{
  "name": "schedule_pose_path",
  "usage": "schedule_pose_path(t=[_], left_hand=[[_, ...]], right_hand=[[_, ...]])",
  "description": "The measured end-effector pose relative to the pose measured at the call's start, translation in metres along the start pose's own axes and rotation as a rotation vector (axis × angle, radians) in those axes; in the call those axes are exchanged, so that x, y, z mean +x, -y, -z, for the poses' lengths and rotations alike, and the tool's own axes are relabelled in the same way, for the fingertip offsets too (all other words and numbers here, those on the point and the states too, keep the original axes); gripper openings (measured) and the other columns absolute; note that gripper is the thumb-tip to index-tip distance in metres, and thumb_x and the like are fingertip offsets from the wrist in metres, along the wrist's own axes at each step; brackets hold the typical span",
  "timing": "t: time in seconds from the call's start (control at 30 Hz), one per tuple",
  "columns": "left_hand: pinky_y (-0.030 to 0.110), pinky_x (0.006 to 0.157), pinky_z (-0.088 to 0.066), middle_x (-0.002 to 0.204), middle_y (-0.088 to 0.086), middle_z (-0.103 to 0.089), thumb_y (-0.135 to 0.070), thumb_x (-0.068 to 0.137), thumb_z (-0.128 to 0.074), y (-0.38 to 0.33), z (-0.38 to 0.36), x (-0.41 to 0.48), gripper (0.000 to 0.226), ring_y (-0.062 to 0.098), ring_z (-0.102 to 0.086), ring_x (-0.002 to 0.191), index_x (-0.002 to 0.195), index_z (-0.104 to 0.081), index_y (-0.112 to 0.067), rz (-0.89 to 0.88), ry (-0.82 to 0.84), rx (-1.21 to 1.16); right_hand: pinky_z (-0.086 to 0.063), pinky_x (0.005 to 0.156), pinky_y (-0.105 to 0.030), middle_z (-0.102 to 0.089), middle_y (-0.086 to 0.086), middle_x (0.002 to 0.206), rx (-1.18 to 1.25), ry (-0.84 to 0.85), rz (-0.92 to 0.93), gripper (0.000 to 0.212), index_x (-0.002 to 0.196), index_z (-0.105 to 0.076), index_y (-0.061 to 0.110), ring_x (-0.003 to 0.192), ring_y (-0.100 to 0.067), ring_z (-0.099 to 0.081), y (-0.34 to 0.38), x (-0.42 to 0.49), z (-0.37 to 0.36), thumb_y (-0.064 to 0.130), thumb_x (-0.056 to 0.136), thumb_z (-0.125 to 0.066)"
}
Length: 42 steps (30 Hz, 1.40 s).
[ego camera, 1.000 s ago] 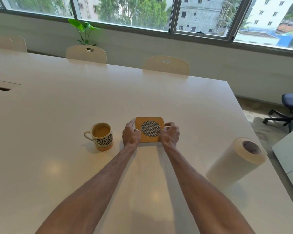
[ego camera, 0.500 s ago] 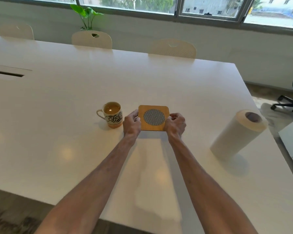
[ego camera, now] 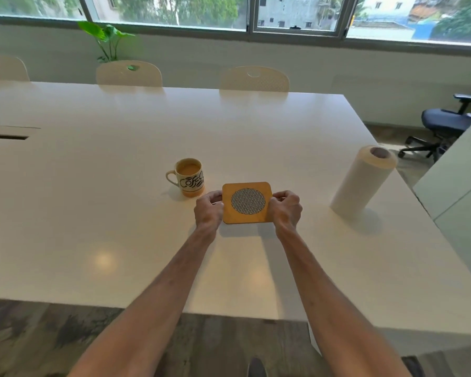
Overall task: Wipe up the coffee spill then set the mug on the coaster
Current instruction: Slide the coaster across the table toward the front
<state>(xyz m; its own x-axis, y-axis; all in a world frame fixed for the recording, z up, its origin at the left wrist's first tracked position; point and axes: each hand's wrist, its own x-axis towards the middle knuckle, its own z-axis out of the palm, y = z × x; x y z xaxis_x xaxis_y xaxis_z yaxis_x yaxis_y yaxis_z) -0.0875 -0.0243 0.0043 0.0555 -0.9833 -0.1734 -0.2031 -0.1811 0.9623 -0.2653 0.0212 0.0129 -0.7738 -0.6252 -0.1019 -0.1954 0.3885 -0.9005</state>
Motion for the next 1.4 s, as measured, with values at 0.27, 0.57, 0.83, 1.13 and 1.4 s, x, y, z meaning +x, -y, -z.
schedule_pose_path(t=[0.27,0.57,0.83,1.13,1.4], left_hand=[[0.031,0.093,-0.062,0.114,0.005,-0.08,0.007,0.095,-0.061,0.018,0.012,-0.029,0.04,0.021,-0.075,0.109,0.126,-0.079,-0.01,0.02,0.052,0.12],[0.039,0.104,-0.059,0.12,0.005,-0.081,-0.006,0.097,-0.064,0.022,0.016,-0.043,0.035,0.023,-0.075,0.114,0.128,-0.079,-0.011,-0.05,0.095,0.309],[0.04,0.107,-0.058,0.123,0.007,-0.08,-0.001,0.095,-0.062,0.024,0.019,-0.045,0.04,0.022,-0.073,0.117,0.132,-0.077,-0.01,-0.08,0.108,0.337],[0.034,0.103,-0.06,0.117,0.005,-0.08,0.005,0.092,-0.066,0.029,0.018,-0.047,0.042,0.02,-0.075,0.111,0.129,-0.078,-0.01,-0.121,0.084,0.339],[0.031,0.099,-0.06,0.113,0.004,-0.081,0.005,0.089,-0.067,0.032,0.017,-0.045,0.042,0.019,-0.075,0.106,0.126,-0.08,-0.011,-0.128,0.074,0.345]], right_hand=[[-0.06,0.088,-0.035,-0.081,-0.01,0.106,-0.14,-0.003,-0.009,0.021,0.107,-0.079,0.009,0.101,-0.03,-0.076,-0.022,-0.037,0.021,0.006,0.09,-0.067],[-0.056,0.087,-0.032,-0.081,-0.013,0.108,-0.223,0.012,-0.015,0.021,0.105,-0.081,0.007,0.103,-0.032,-0.076,-0.034,-0.054,0.03,0.005,0.087,-0.071],[-0.05,0.079,-0.027,-0.082,-0.013,0.106,-0.259,0.084,-0.033,0.022,0.106,-0.083,0.007,0.1,-0.029,-0.077,-0.031,-0.049,0.039,0.006,0.086,-0.074],[-0.052,0.079,-0.029,-0.083,-0.011,0.105,-0.266,0.095,-0.02,0.019,0.105,-0.083,0.008,0.091,-0.023,-0.073,-0.034,-0.044,0.041,0.006,0.087,-0.076],[-0.06,0.085,-0.034,-0.082,-0.012,0.105,-0.262,0.09,-0.001,0.02,0.105,-0.083,0.007,0.099,-0.028,-0.078,-0.036,-0.046,0.038,0.004,0.087,-0.074]])
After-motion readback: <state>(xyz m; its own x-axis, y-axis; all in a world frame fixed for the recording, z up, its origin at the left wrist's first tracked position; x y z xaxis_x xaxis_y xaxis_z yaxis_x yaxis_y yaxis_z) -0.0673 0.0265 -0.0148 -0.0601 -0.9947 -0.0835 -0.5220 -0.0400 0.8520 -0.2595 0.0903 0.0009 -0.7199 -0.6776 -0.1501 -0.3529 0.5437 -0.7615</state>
